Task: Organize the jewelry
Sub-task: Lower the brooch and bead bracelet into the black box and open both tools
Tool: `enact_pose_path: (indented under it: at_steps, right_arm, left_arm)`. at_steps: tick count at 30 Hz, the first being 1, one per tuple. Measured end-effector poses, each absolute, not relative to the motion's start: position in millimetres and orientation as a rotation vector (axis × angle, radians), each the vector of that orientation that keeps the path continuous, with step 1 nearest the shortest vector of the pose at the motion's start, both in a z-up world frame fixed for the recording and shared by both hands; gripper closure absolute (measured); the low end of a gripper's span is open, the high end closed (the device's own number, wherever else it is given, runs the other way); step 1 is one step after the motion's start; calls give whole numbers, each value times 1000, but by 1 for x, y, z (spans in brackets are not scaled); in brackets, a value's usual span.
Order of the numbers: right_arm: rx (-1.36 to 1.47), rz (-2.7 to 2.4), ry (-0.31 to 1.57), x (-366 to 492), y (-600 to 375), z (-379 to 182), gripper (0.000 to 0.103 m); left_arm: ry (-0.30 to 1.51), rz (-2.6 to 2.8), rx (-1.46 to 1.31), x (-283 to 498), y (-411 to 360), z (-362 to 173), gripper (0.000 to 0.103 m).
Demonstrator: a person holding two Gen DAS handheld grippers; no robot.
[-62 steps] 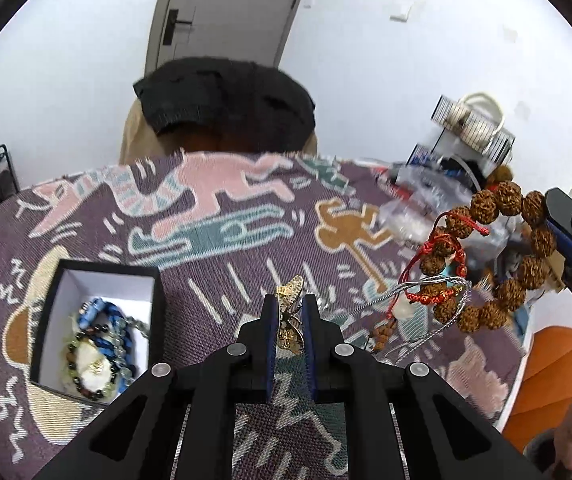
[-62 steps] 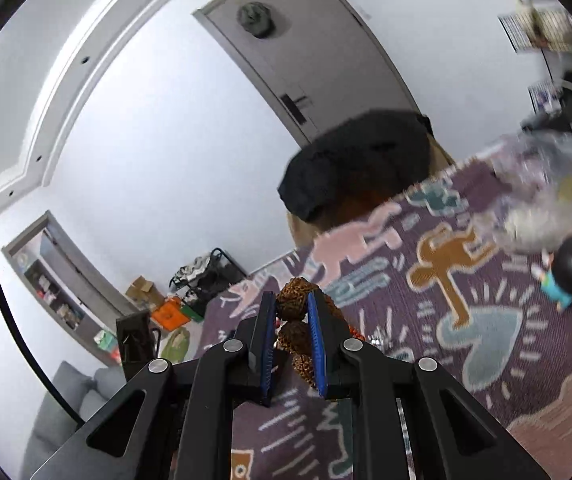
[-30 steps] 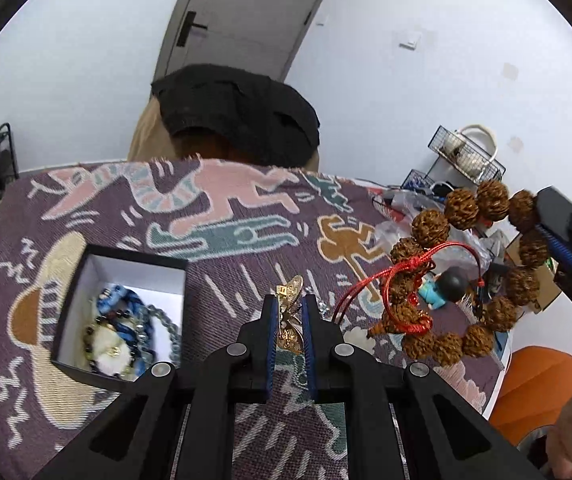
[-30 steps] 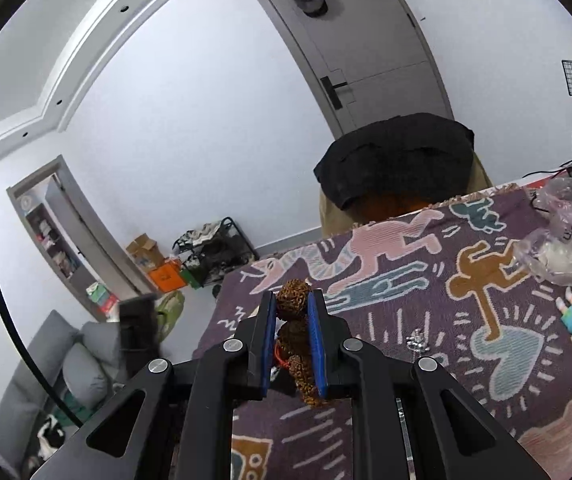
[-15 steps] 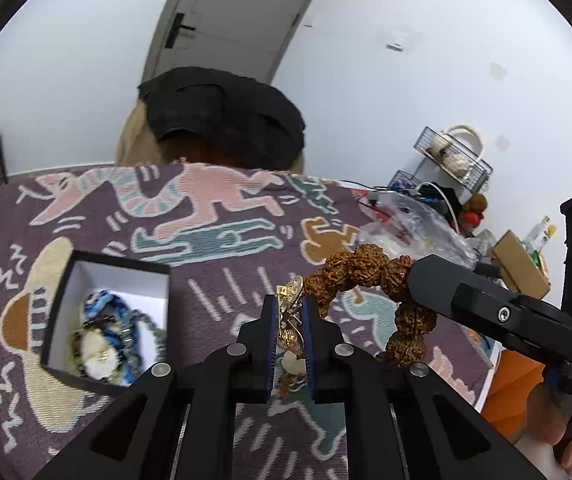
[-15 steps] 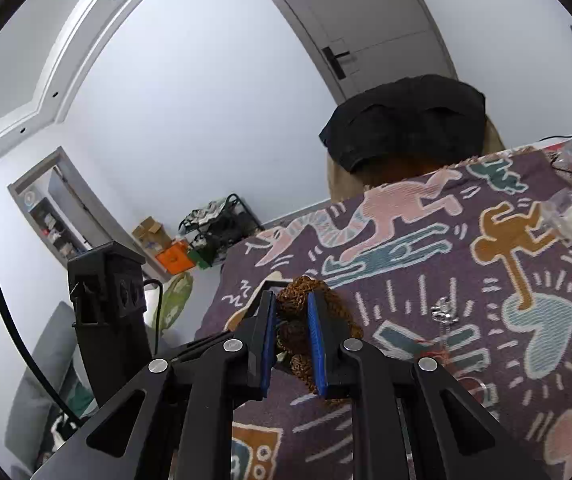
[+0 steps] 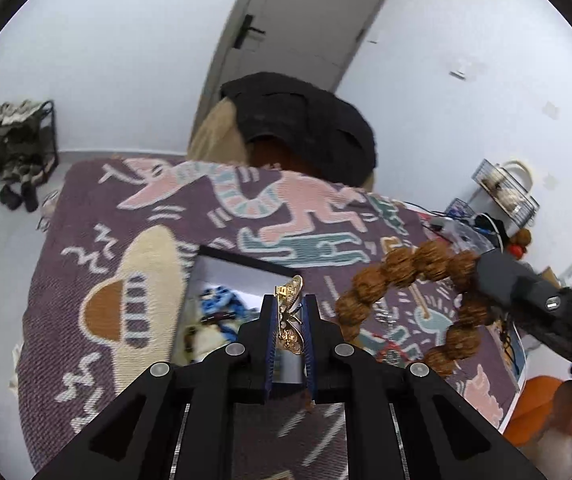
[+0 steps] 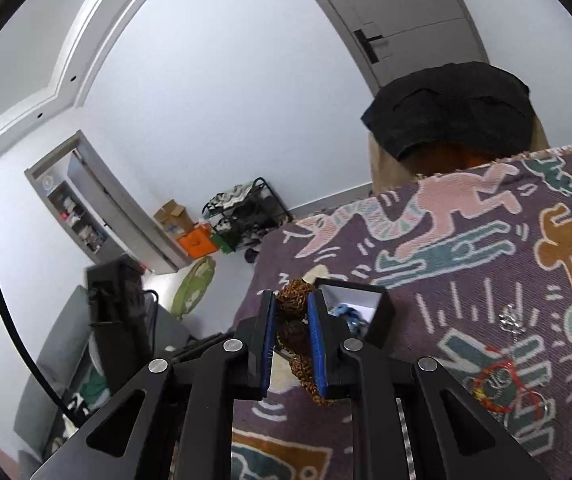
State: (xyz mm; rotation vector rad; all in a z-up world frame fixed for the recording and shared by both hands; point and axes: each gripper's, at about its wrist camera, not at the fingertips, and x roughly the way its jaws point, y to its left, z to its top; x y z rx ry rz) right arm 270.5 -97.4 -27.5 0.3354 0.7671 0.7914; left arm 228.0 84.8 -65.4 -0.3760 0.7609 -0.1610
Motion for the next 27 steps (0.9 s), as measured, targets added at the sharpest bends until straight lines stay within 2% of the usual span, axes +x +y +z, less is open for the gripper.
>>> enact_pose_path:
  at_steps: [1,3,4,5,16,21,22,24,26,27]
  right_arm:
    - [330,795,766,271,-93,-26,86]
    - [319,796,763,273,-85,-24,86]
    - [312,795,760,275,-82,-23,86]
    - [307,793,756,275,-81,-22,86]
    - [285,767,786,292,-55,-33,86]
    - [286,749,873,307,-46,-56,83]
    - [288,745,886,308,-47,-60,79]
    - [298,726,892,308,-54,-67,50]
    - [320,703,876,305,-69,-71,37]
    - [326,699,875,304,-74,-72,36]
  left_arm:
    - [780,-153,-386,230,88,-69,86]
    - [829,-147,-421,235,96,-80,61]
    - [837,-140,-435,236,100,-83,38]
    - [830,-121,-453,235,105,-85,27]
    - [771,-76,-474,217,131,-79,25]
    - [764,-44,-481,214,142,-81,25]
    - [762,-40,-483,213,143,-81,25]
    - [757,-33,-482,213,142,-82,25]
    - [753,-33,-473,214,140,-81,25]
    - [749,-35,-467,214,138,-80,25]
